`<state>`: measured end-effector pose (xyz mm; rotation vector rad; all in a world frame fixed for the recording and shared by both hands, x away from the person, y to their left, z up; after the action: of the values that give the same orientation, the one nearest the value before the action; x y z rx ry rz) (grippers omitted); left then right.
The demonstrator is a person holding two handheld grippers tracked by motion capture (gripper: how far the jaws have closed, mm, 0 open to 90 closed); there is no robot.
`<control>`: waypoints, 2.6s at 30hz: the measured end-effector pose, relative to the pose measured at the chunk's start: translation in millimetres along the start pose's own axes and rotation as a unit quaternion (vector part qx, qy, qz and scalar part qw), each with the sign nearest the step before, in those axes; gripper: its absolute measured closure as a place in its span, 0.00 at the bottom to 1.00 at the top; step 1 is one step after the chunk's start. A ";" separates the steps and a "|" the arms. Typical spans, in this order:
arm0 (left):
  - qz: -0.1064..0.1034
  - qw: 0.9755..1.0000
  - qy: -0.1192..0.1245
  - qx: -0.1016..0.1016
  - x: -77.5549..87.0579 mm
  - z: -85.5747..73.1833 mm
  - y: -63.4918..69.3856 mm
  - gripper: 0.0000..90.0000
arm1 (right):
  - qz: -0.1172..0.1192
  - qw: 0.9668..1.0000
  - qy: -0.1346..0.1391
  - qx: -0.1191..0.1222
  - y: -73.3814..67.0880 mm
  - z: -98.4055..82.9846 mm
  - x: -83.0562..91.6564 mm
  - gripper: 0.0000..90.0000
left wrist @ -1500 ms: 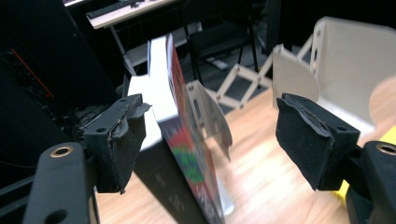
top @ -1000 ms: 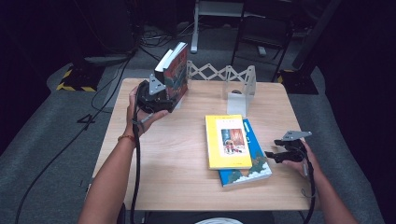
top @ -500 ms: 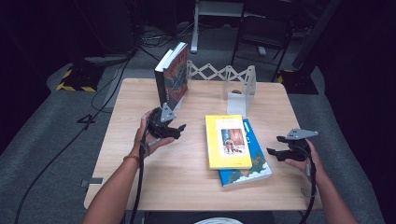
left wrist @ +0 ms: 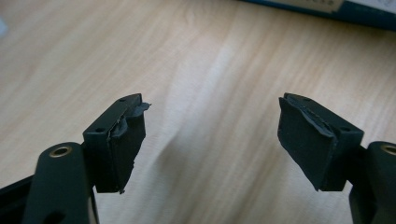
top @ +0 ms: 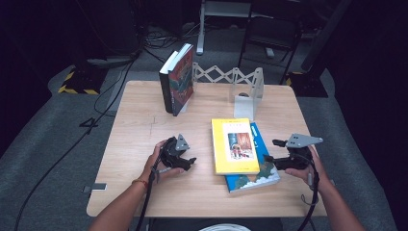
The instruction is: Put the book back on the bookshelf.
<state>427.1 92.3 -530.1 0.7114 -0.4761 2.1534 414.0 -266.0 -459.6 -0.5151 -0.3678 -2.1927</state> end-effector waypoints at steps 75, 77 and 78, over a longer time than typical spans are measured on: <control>-0.144 0.981 0.099 0.085 -52.7 82.9 19.3 0.18 | 0.089 0.994 -0.056 -0.025 -25.5 -13.2 -53.2 0.13; -0.136 0.981 0.117 0.079 -44.7 87.3 20.2 0.24 | 0.090 0.994 -0.054 -0.023 -25.9 -13.5 -52.5 0.13; -0.134 0.980 0.124 0.078 -41.7 89.5 20.8 0.27 | 0.091 0.994 -0.052 -0.022 -25.9 -13.7 -52.5 0.13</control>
<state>461.8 6.9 -489.4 0.5452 -0.0746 2.0009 420.2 -221.0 -499.0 -0.6642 -0.3155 -2.0075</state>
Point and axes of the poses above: each handheld gripper's, and its own axes: x roughly backward along the jaws, z roughly out of its top, y roughly to its right, the point moved 5 cm from there along -x, roughly forward along the jaws, and after that the axes turned 7 degrees about y, right-handed, at the moved point
